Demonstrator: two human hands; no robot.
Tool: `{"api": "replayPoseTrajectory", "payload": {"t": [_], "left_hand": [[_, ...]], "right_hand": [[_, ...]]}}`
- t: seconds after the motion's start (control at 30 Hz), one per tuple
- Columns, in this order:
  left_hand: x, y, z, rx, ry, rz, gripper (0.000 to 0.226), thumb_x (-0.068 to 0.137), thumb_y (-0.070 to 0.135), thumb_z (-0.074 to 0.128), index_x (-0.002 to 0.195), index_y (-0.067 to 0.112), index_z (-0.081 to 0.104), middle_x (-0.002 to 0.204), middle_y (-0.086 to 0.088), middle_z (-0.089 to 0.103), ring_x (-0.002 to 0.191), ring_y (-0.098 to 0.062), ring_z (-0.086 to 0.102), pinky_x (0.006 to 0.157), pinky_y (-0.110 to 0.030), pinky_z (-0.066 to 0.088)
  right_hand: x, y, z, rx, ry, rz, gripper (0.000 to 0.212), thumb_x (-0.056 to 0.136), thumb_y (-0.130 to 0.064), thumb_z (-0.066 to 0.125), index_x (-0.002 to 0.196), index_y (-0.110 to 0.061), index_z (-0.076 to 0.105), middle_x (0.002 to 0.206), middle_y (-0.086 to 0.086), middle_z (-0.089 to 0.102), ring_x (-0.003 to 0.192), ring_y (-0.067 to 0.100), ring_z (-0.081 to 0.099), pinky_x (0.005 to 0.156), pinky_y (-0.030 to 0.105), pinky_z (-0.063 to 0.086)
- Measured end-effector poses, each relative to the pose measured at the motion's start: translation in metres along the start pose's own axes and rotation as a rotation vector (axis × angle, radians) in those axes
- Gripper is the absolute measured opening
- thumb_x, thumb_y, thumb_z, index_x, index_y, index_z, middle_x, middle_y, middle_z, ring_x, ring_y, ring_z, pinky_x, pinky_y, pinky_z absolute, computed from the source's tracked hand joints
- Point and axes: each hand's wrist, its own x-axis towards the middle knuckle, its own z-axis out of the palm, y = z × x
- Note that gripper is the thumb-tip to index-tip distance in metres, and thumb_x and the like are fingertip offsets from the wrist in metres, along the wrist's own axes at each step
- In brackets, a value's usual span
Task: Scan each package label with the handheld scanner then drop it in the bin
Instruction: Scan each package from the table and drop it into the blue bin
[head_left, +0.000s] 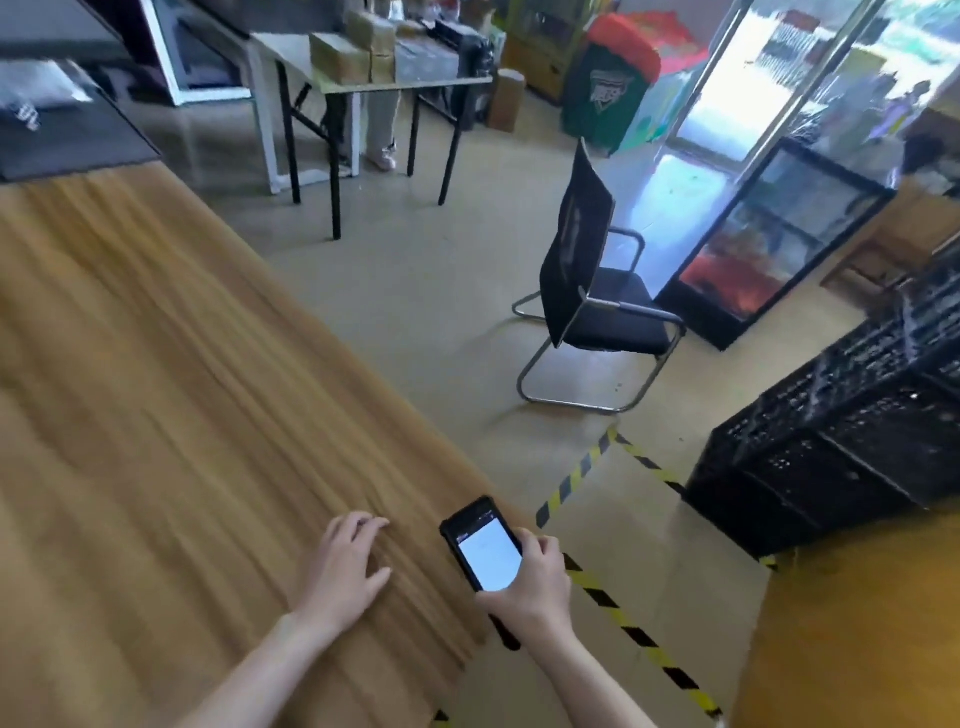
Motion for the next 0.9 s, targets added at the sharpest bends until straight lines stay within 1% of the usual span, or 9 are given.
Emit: {"api": "replayPoseTrajectory", "payload": {"t": [0.1,0.2,0.27,0.37,0.47,0.6,0.67,0.77,0.9], "left_hand": [[0.000,-0.005,0.008,0.033,-0.021,-0.088,0.071,0.089,0.049,0.061,0.150,0.029,0.029,0.157,0.008,0.018,0.146,-0.016,0.009,0.118,-0.029,0.019],[0.003,-0.007,0.018,0.038,-0.048,-0.168,0.083,0.087,0.055,0.061,0.153,0.033,0.017,0.162,0.008,-0.002,0.148,-0.019,-0.006,0.121,-0.035,0.010],[0.006,-0.008,0.023,0.054,-0.079,-0.227,0.087,0.086,0.059,0.059,0.154,0.036,0.009,0.162,0.008,-0.011,0.148,-0.020,-0.012,0.121,-0.039,0.010],[0.010,-0.007,0.029,0.085,-0.133,-0.294,0.089,0.086,0.062,0.056,0.153,0.039,0.002,0.160,0.009,-0.019,0.147,-0.021,-0.017,0.121,-0.046,0.015],[0.014,-0.001,0.034,0.100,-0.146,-0.336,0.091,0.085,0.062,0.057,0.153,0.040,0.000,0.158,0.009,-0.025,0.147,-0.022,-0.020,0.120,-0.046,0.019],[0.015,0.001,0.037,0.150,-0.153,-0.369,0.094,0.084,0.062,0.058,0.152,0.043,-0.005,0.158,0.009,-0.026,0.146,-0.024,-0.021,0.119,-0.045,0.023],[0.016,0.001,0.038,0.176,-0.156,-0.374,0.095,0.084,0.064,0.057,0.151,0.044,-0.007,0.158,0.009,-0.026,0.146,-0.024,-0.021,0.118,-0.047,0.017],[0.014,0.000,0.039,0.221,-0.179,-0.389,0.096,0.083,0.066,0.056,0.150,0.045,-0.009,0.158,0.007,-0.027,0.146,-0.024,-0.022,0.117,-0.056,0.002],[0.015,0.000,0.039,0.247,-0.184,-0.400,0.095,0.083,0.067,0.055,0.150,0.045,-0.008,0.159,0.006,-0.025,0.147,-0.024,-0.022,0.116,-0.059,-0.001]], "right_hand": [[0.025,-0.010,0.010,-0.051,-0.030,-0.029,0.097,0.053,-0.042,0.079,0.139,-0.028,0.036,0.124,-0.007,0.037,0.114,0.016,0.042,0.096,0.033,0.045],[0.051,-0.017,0.017,-0.095,-0.063,-0.048,0.096,0.056,-0.040,0.077,0.140,-0.025,0.035,0.127,-0.005,0.036,0.117,0.017,0.040,0.100,0.037,0.041],[0.067,-0.021,0.022,-0.113,-0.090,-0.065,0.096,0.056,-0.039,0.079,0.140,-0.024,0.035,0.128,-0.004,0.036,0.120,0.017,0.039,0.101,0.038,0.039],[0.087,-0.024,0.029,-0.122,-0.129,-0.070,0.096,0.056,-0.037,0.080,0.140,-0.025,0.036,0.131,-0.004,0.035,0.122,0.018,0.038,0.102,0.040,0.036],[0.104,-0.025,0.033,-0.151,-0.159,-0.087,0.099,0.055,-0.037,0.080,0.141,-0.023,0.035,0.132,-0.002,0.034,0.122,0.019,0.037,0.102,0.041,0.038],[0.115,-0.024,0.037,-0.176,-0.173,-0.120,0.096,0.057,-0.036,0.078,0.141,-0.022,0.034,0.130,-0.002,0.035,0.120,0.018,0.036,0.099,0.040,0.040],[0.118,-0.023,0.038,-0.166,-0.174,-0.128,0.094,0.058,-0.036,0.077,0.140,-0.022,0.034,0.128,-0.003,0.036,0.119,0.017,0.036,0.098,0.039,0.039],[0.117,-0.020,0.039,-0.168,-0.160,-0.143,0.092,0.058,-0.038,0.076,0.138,-0.022,0.035,0.125,-0.005,0.036,0.117,0.016,0.037,0.094,0.037,0.040],[0.114,-0.016,0.041,-0.196,-0.150,-0.151,0.094,0.059,-0.044,0.074,0.140,-0.023,0.031,0.129,-0.005,0.034,0.121,0.016,0.035,0.098,0.037,0.040]]}}
